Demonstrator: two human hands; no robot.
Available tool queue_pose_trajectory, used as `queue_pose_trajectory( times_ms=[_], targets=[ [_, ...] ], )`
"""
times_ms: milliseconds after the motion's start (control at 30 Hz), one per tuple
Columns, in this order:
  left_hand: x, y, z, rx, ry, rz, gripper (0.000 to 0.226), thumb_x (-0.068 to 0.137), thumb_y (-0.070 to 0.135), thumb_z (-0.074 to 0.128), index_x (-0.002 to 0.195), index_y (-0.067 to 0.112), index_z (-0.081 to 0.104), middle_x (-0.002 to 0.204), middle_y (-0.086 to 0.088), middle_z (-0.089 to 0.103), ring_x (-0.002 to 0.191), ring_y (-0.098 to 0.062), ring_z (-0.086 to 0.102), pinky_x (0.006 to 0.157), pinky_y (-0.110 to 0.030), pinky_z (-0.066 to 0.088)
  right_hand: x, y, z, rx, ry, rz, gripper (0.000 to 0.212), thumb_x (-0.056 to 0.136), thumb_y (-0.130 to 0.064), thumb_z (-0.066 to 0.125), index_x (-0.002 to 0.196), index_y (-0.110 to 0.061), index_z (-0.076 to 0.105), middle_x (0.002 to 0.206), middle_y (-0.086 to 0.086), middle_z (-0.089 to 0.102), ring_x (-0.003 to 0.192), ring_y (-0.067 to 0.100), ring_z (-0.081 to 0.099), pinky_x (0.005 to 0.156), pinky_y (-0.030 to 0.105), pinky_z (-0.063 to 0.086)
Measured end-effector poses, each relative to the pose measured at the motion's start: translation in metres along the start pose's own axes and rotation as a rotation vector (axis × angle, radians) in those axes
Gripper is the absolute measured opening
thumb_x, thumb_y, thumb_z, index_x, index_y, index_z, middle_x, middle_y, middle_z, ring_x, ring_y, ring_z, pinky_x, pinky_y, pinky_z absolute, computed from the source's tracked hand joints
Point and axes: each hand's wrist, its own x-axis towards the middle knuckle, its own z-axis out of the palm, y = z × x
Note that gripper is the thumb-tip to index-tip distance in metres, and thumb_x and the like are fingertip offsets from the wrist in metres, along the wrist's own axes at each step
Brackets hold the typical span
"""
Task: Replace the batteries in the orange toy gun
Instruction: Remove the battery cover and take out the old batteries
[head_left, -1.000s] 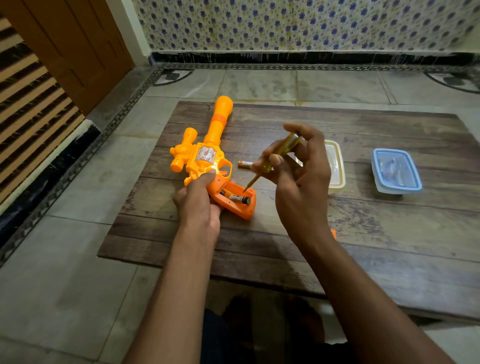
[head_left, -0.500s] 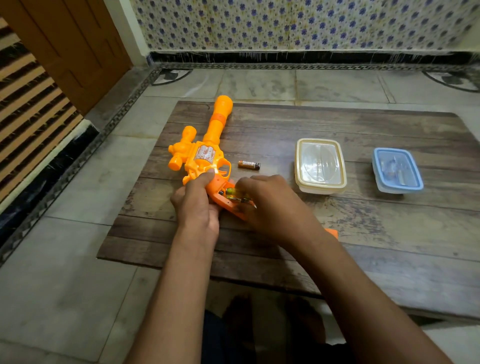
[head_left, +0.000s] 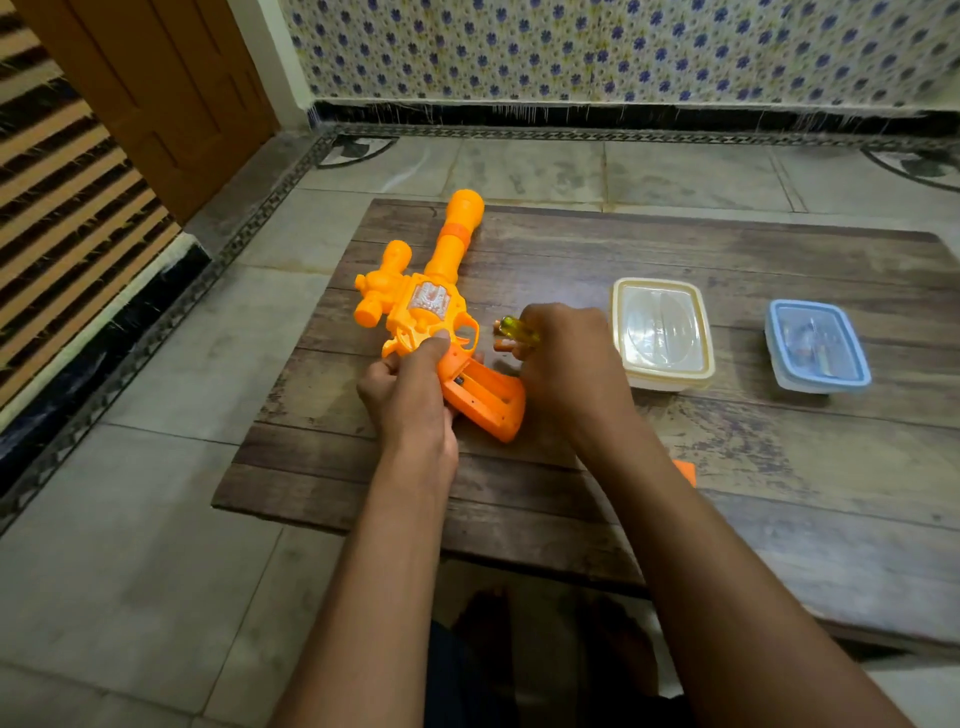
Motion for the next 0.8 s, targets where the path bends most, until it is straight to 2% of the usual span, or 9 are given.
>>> queue_pose_trajectory(
  times_ms=[133, 233, 333, 400, 500, 600, 667, 700, 800],
  targets=[
    [0.002, -0.001, -0.001, 0.115, 0.032, 0.136, 0.047, 0.066, 0.02, 0.086, 0.107, 0.005, 0.068, 0.099, -0.015, 0.079, 0.092, -0.036, 0.078, 0.085, -0.062, 0.062, 0.004, -0.002, 0.008, -0.066, -0.066, 0.018, 0.011, 0.087, -0.003, 0.061, 0.088, -0.014, 0.065, 0.088, 0.015, 0.064, 0.079, 0.039, 0.065, 0.065, 0.041, 0.055],
    [0.004, -0.004, 0.0, 0.244, 0.048, 0.257, 0.044, 0.063, 0.033, 0.084, 0.096, 0.015, 0.062, 0.093, -0.01, 0.08, 0.083, -0.035, 0.079, 0.081, -0.058, 0.063, 0.007, -0.003, 0.012, 0.003, -0.054, 0.038, 0.02, 0.087, -0.011, 0.069, 0.074, -0.017, 0.054, 0.089, 0.014, 0.064, 0.082, 0.037, 0.064, 0.063, 0.036, 0.046],
    [0.002, -0.007, 0.0, 0.369, 0.08, 0.375, 0.035, 0.078, 0.028, 0.084, 0.097, 0.016, 0.057, 0.092, -0.003, 0.076, 0.081, -0.02, 0.074, 0.076, -0.038, 0.059, 0.009, -0.003, 0.007, 0.071, -0.049, -0.004, 0.016, 0.086, -0.014, 0.069, 0.077, -0.011, 0.056, 0.09, 0.012, 0.059, 0.088, 0.033, 0.059, 0.067, 0.031, 0.033],
    [0.001, -0.009, 0.0, 0.411, 0.095, 0.452, 0.033, 0.083, 0.025, 0.082, 0.099, 0.015, 0.056, 0.09, 0.002, 0.072, 0.08, -0.015, 0.071, 0.071, -0.03, 0.054, 0.009, -0.007, -0.001, 0.111, -0.024, -0.07, 0.009, 0.084, -0.007, 0.067, 0.091, -0.002, 0.066, 0.096, 0.014, 0.059, 0.09, 0.03, 0.057, 0.067, 0.032, 0.034],
    [0.0, -0.008, 0.0, 0.473, 0.092, 0.509, 0.034, 0.084, 0.027, 0.082, 0.097, 0.016, 0.053, 0.086, 0.007, 0.069, 0.081, -0.015, 0.07, 0.07, -0.026, 0.05, 0.008, -0.011, -0.007, 0.185, 0.015, -0.126, 0.019, 0.083, 0.001, 0.069, 0.102, -0.002, 0.071, 0.099, 0.013, 0.057, 0.087, 0.025, 0.056, 0.071, 0.03, 0.043],
    [0.0, -0.007, 0.0, 0.439, 0.091, 0.476, 0.033, 0.084, 0.026, 0.082, 0.097, 0.017, 0.054, 0.086, 0.009, 0.068, 0.078, -0.01, 0.069, 0.07, -0.025, 0.051, 0.008, -0.012, -0.008, 0.256, 0.118, -0.159, 0.025, 0.077, 0.011, 0.07, 0.097, -0.003, 0.074, 0.091, 0.008, 0.056, 0.077, 0.019, 0.054, 0.065, 0.015, 0.039],
    [0.001, -0.005, -0.001, 0.37, 0.097, 0.424, 0.03, 0.086, 0.023, 0.082, 0.099, 0.015, 0.057, 0.084, 0.012, 0.067, 0.074, -0.002, 0.065, 0.066, -0.022, 0.049, 0.011, -0.012, -0.009, 0.294, 0.176, -0.203, 0.032, 0.071, 0.016, 0.071, 0.095, -0.005, 0.076, 0.088, 0.008, 0.059, 0.074, 0.018, 0.056, 0.063, 0.013, 0.042],
    [0.001, -0.004, -0.001, 0.337, 0.097, 0.397, 0.028, 0.086, 0.021, 0.082, 0.1, 0.014, 0.059, 0.084, 0.011, 0.068, 0.074, -0.001, 0.065, 0.066, -0.022, 0.05, 0.014, -0.012, -0.01, 0.314, 0.177, -0.227, 0.037, 0.069, 0.019, 0.07, 0.095, -0.007, 0.077, 0.088, 0.01, 0.061, 0.074, 0.02, 0.06, 0.064, 0.015, 0.047],
    [0.007, -0.003, -0.003, 0.254, 0.103, 0.325, 0.028, 0.085, 0.021, 0.083, 0.102, 0.011, 0.063, 0.094, -0.001, 0.074, 0.086, -0.017, 0.073, 0.076, -0.034, 0.059, 0.035, -0.014, -0.008, 0.263, 0.097, -0.287, 0.045, 0.066, 0.025, 0.062, 0.097, -0.003, 0.079, 0.092, 0.015, 0.066, 0.081, 0.031, 0.068, 0.073, 0.042, 0.059]
  ],
)
